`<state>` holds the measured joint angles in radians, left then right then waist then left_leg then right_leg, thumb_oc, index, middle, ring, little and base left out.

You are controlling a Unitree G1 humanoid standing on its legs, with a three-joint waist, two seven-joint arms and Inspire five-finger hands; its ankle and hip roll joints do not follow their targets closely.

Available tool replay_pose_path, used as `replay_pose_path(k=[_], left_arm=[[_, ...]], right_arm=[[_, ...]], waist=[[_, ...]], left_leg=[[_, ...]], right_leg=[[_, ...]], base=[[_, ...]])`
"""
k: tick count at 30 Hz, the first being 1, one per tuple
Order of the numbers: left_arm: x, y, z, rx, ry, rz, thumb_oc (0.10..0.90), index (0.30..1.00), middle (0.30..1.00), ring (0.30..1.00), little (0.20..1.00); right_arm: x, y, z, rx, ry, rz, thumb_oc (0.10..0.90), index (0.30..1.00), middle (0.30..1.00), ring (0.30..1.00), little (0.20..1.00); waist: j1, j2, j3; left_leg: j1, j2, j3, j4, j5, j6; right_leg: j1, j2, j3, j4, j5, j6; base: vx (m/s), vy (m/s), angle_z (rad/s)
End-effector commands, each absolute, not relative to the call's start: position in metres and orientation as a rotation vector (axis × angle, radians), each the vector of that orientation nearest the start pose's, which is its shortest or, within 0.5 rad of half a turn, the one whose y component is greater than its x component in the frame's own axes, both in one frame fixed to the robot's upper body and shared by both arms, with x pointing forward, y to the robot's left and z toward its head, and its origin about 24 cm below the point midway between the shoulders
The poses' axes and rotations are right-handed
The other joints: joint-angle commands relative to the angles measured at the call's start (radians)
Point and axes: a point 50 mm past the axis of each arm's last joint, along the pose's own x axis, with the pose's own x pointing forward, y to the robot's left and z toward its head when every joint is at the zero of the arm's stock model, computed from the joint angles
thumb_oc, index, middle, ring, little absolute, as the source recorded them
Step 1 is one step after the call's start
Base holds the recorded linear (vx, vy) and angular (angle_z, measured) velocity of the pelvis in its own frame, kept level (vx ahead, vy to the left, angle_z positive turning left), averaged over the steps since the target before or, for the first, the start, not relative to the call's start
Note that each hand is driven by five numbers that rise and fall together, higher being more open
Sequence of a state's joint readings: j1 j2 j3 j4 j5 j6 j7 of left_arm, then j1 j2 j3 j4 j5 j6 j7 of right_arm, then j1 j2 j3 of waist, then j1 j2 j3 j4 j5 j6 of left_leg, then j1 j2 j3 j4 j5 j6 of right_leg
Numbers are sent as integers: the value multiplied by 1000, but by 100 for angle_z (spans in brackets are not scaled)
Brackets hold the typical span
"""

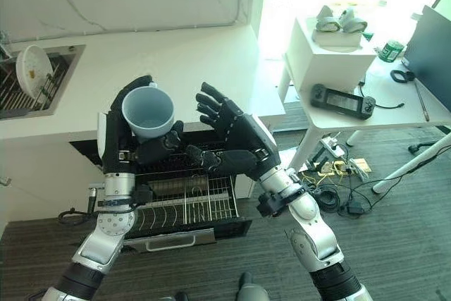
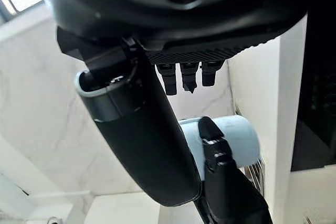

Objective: Place the dishes in the dishwasher.

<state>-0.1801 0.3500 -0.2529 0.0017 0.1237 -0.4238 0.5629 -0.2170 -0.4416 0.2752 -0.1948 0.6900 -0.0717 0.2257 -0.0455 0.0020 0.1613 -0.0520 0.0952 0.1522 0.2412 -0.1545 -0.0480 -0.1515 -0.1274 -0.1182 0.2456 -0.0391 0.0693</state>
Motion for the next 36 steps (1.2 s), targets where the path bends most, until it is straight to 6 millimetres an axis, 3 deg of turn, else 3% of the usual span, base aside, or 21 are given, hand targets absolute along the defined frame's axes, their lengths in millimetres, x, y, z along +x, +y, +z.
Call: replay_pose_path(k=[1,18,30,36], left_arm=[[266,140,170,255,-982,138,400,300,300,300,300],[275,116,156,293,-954,99,400,300,300,300,300],[279,113,142,315,-904,91,400,300,300,300,300],[278,107,144,316,-906,71,400,300,300,300,300]], right_arm=[[271,-120,172,307,-471,672,800,900,900,900,900],[281,-82,175,451,-376,811,800,900,900,900,900],[283,-81,183,660,-364,783,800,900,900,900,900],[284,-80,184,650,-378,773,800,900,900,900,900]], waist=[[8,-46,-77],[31,-51,-78],[35,-51,-73],[35,-51,-71]], left_leg=[[-11,1,-10,59,-122,17],[-11,-2,-32,59,-120,17],[-10,-3,-31,59,-118,21],[-8,-5,-31,59,-118,23]], right_leg=[[46,-45,-10,54,-155,76],[59,-43,-16,54,-156,73],[60,-45,-16,54,-151,75],[60,-44,-14,54,-149,76]], base=[[1,-14,4],[-3,-7,5],[0,0,0],[0,0,0]])
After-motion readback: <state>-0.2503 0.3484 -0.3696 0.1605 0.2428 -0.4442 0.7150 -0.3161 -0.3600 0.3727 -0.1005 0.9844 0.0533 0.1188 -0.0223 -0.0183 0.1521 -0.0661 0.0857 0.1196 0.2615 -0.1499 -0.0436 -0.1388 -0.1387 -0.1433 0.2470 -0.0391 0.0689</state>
